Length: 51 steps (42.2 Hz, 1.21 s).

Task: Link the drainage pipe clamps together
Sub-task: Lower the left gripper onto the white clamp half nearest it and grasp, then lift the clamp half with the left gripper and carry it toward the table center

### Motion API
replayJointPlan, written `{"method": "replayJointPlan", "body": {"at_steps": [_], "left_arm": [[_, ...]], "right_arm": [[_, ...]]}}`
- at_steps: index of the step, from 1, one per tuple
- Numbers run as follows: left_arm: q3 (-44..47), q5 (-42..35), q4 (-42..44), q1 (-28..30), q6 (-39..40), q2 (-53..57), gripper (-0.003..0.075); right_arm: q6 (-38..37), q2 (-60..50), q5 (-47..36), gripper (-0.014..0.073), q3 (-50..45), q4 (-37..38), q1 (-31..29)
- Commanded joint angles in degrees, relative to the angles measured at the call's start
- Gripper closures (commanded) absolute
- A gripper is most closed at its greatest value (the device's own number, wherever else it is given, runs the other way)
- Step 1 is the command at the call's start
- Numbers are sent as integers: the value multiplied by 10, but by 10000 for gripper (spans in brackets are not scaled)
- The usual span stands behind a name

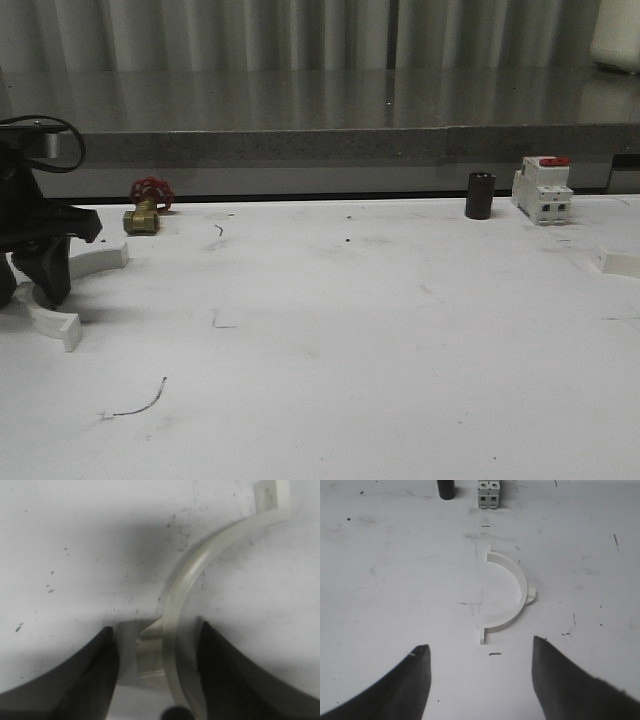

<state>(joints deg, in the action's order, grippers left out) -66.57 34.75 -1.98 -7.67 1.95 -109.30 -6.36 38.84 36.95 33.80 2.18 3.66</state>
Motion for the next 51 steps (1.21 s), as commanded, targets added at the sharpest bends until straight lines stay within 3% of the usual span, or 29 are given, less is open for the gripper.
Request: {"method": "replayJointPlan", "body": {"at_steps": [1, 7, 18, 29, 39, 47, 51], "left_arm": [[-16, -25, -6, -4, 5, 27, 496], [-16, -35, -5, -4, 5, 27, 589], [-16, -39, -5, -4, 5, 27, 683], [-60, 31, -8, -56, 8, 29, 693], [-145, 69, 8, -162, 109, 23, 692], [-238, 139, 136, -254, 264, -26, 687], [-293, 181, 156, -290, 309, -61, 687]], "right_arm": [[1, 3, -38, 121, 19, 6, -5], [1, 3, -38, 121, 19, 6, -5], [1, 3, -38, 121, 19, 6, -5], [1, 3, -38, 121, 19, 6, -5], [1, 3, -38, 121, 19, 6, -5], [1, 3, -38, 121, 19, 6, -5], [1, 3, -38, 121, 19, 6, -5]]}}
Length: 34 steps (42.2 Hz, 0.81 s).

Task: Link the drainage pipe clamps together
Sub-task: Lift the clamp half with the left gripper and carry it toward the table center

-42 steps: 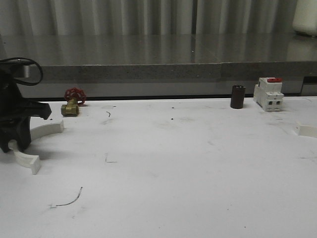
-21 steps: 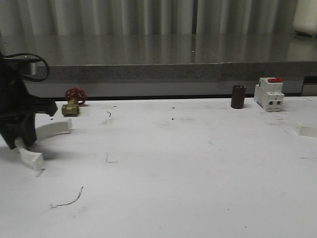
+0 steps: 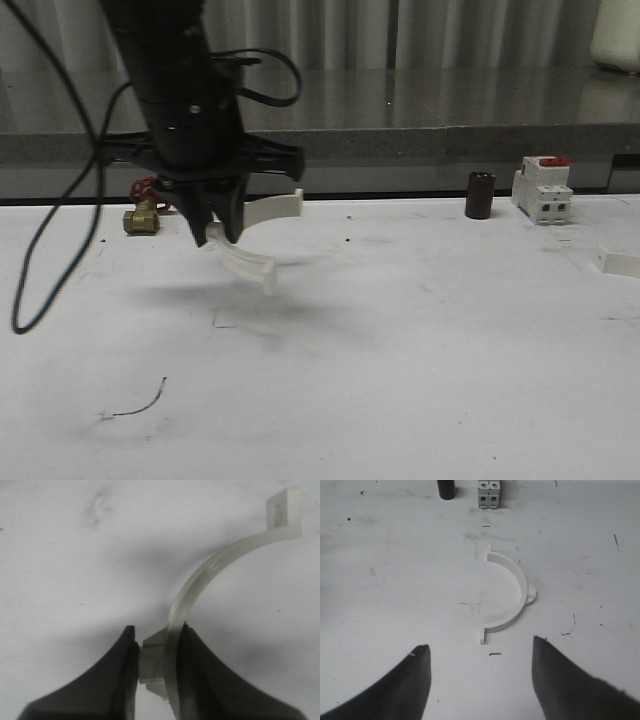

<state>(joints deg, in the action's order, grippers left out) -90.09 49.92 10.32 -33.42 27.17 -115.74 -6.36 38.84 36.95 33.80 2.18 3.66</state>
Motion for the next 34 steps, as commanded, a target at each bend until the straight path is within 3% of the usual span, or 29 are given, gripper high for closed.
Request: {"method": "replayJointPlan", "body": {"at_steps": [1, 14, 34], "left_arm": [[-70, 33, 27, -41, 60, -6, 687], [-182, 72, -1, -80, 118, -80, 687], [-184, 91, -6, -79, 138, -90, 687]], "right_arm": [[1, 3, -38, 121, 19, 6, -5], [1, 3, -38, 121, 19, 6, -5], [1, 3, -38, 121, 19, 6, -5]]}}
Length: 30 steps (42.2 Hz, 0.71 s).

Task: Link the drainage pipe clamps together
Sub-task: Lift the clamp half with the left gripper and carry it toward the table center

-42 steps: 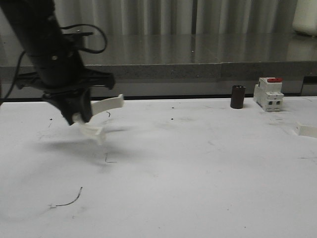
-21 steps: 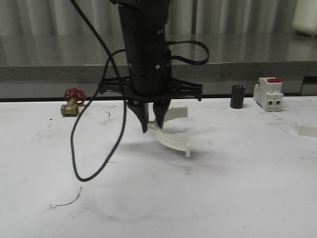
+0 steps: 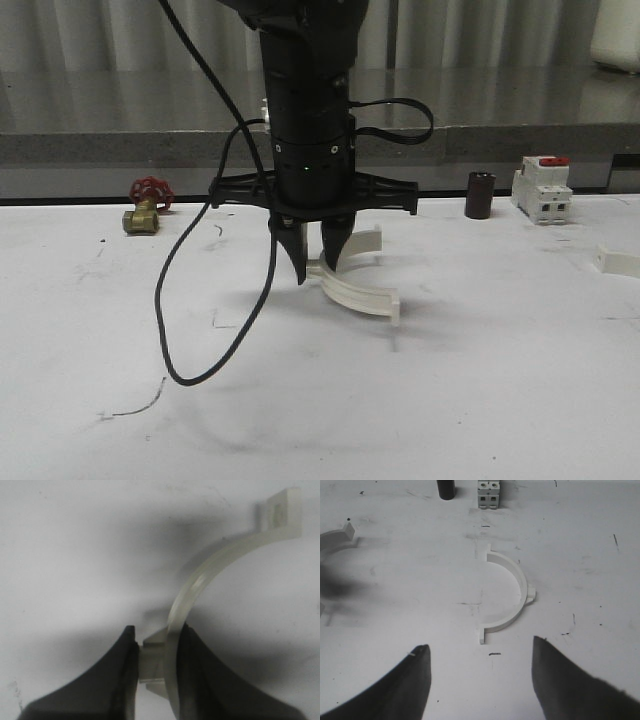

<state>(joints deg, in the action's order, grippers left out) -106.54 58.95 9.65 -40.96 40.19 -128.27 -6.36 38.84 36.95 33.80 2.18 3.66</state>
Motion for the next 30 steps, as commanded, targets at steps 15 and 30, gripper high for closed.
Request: {"method": "replayJointPlan", "body": {"at_steps": [15, 30], "left_arm": [[-19, -6, -8, -3, 6, 33, 687], [-19, -1, -33, -3, -25, 17, 687]], "right_arm": [[1, 3, -38, 121, 19, 6, -5], [1, 3, -38, 121, 19, 6, -5]]}}
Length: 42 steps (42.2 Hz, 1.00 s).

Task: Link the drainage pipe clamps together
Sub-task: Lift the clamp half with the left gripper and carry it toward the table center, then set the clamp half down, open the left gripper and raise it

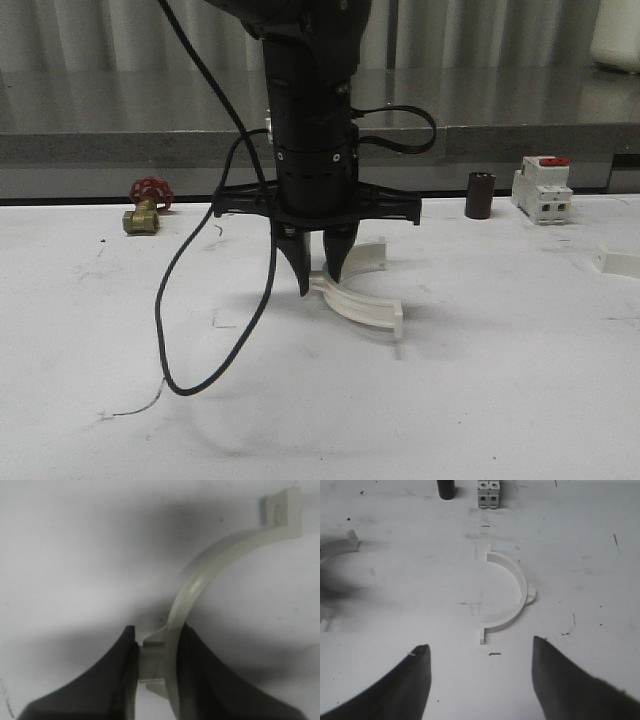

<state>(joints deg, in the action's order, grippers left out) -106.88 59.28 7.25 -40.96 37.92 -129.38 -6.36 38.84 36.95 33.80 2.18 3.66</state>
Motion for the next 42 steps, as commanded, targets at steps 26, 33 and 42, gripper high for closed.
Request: {"method": "replayJointPlan", "body": {"at_steps": [26, 33, 42], "left_arm": [[-19, -12, -3, -5, -63, 41, 367], [-19, -7, -2, -2, -158, 107, 367], [0, -11, 13, -1, -268, 245, 368]], "right_arm": [[1, 3, -38, 121, 19, 6, -5], [1, 3, -38, 121, 19, 6, -5], [1, 3, -38, 121, 19, 6, -5]]}}
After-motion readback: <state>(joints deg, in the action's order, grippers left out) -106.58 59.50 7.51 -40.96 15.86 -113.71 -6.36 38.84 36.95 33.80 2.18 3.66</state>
